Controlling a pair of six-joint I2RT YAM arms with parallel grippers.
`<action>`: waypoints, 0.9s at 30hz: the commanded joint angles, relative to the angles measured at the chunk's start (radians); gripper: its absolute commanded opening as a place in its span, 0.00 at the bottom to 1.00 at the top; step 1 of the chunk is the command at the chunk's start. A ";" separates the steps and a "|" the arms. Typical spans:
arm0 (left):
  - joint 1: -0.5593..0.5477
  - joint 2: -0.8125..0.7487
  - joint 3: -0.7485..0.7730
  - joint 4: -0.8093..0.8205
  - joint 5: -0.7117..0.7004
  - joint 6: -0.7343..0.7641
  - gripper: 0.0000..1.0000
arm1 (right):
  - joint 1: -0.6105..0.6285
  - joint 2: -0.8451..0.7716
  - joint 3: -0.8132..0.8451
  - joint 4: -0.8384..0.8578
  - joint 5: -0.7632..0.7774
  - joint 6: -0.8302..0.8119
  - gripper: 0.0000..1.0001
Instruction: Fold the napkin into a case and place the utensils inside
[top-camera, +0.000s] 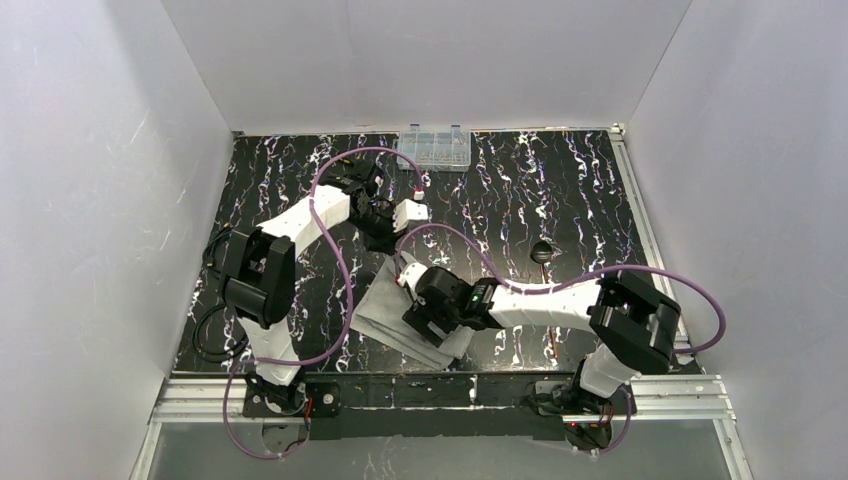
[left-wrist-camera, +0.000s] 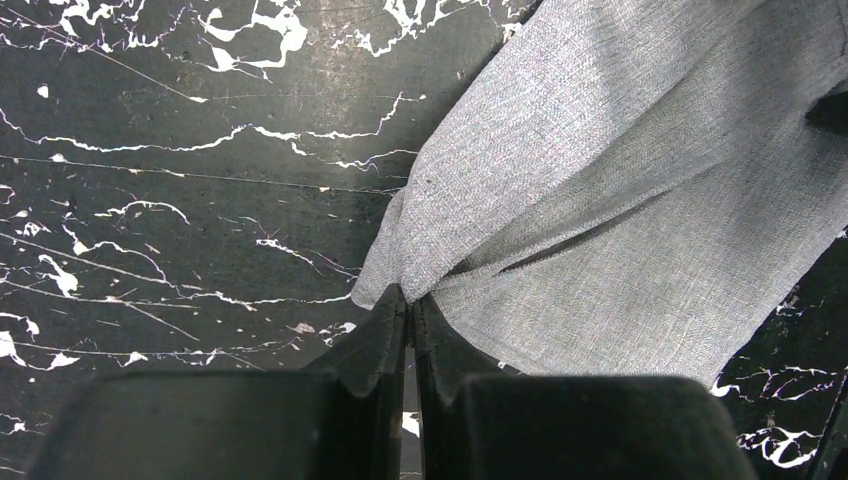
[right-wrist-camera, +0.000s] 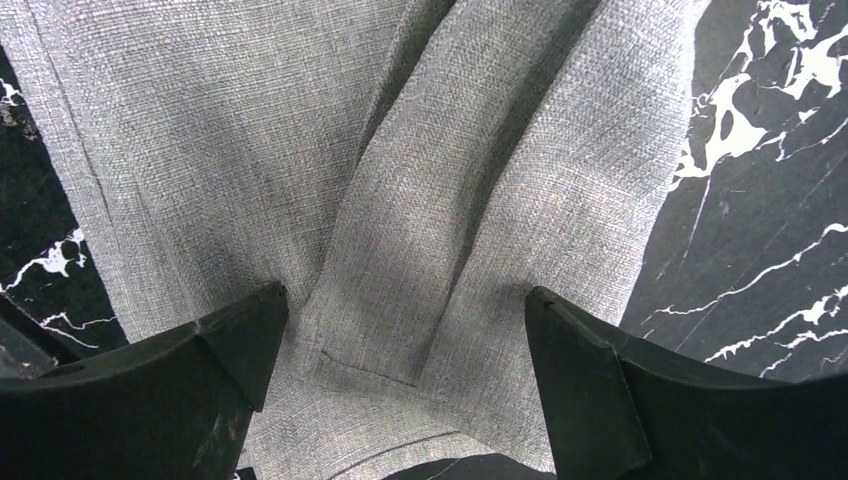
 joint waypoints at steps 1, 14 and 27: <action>0.003 0.011 0.015 -0.017 0.034 -0.019 0.00 | 0.014 0.009 0.059 -0.011 0.117 -0.008 0.94; 0.007 0.036 0.035 -0.009 0.014 -0.023 0.00 | -0.066 -0.070 0.056 -0.019 0.125 -0.024 0.23; 0.012 0.237 0.296 -0.072 -0.016 -0.149 0.00 | -0.320 -0.097 0.074 0.028 -0.047 -0.042 0.38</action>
